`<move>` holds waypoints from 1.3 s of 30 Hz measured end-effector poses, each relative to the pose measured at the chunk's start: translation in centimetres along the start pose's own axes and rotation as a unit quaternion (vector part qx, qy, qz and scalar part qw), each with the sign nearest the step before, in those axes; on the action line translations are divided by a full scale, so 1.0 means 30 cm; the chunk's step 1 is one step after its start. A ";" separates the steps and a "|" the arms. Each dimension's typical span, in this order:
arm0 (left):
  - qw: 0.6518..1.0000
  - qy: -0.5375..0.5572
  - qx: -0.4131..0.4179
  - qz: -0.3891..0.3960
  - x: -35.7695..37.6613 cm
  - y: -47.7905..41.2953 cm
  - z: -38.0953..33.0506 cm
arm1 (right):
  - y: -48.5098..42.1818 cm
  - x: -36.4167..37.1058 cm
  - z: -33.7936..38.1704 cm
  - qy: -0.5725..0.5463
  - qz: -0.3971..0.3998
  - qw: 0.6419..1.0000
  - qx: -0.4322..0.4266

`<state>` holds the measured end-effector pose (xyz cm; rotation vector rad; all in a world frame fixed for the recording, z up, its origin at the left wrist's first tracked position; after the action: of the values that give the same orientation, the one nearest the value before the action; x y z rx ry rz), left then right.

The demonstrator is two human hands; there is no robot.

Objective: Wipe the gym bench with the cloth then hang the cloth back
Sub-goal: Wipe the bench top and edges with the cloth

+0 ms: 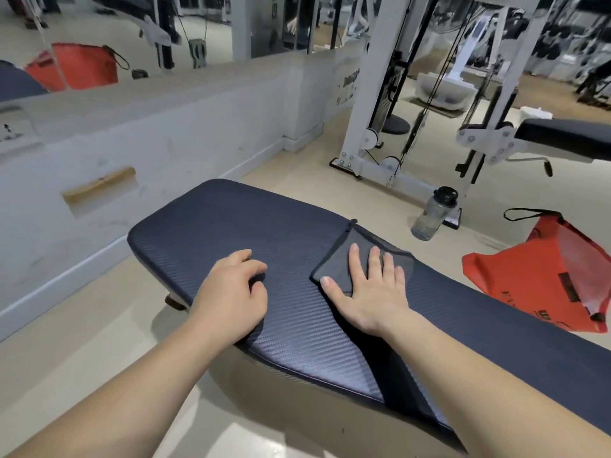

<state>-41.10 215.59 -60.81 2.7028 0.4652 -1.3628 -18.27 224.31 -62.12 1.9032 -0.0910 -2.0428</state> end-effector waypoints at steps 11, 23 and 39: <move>0.998 0.005 -0.045 -0.050 -0.121 -0.011 0.127 | -0.307 -0.095 0.117 -0.027 0.022 0.996 0.084; 0.992 0.034 -0.094 -0.080 -0.236 0.048 0.266 | 0.169 0.080 0.450 0.104 0.090 0.970 -0.201; 0.957 0.130 -0.225 -0.127 -0.308 0.032 0.462 | -0.159 0.070 0.973 0.070 0.047 0.985 -0.150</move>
<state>-56.68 209.70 -61.85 2.4974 1.0341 -0.8052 -47.88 222.74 -62.61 1.8091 0.1520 -1.7431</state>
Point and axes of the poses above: each hand's wrist, its own y-axis away from the middle knuckle, its own x-axis out of the palm, z = x × y, the point moved 5 cm from there along -y, towards the middle knuckle, and after that the axes turned 1 degree about -y, right-handed, at the moved point
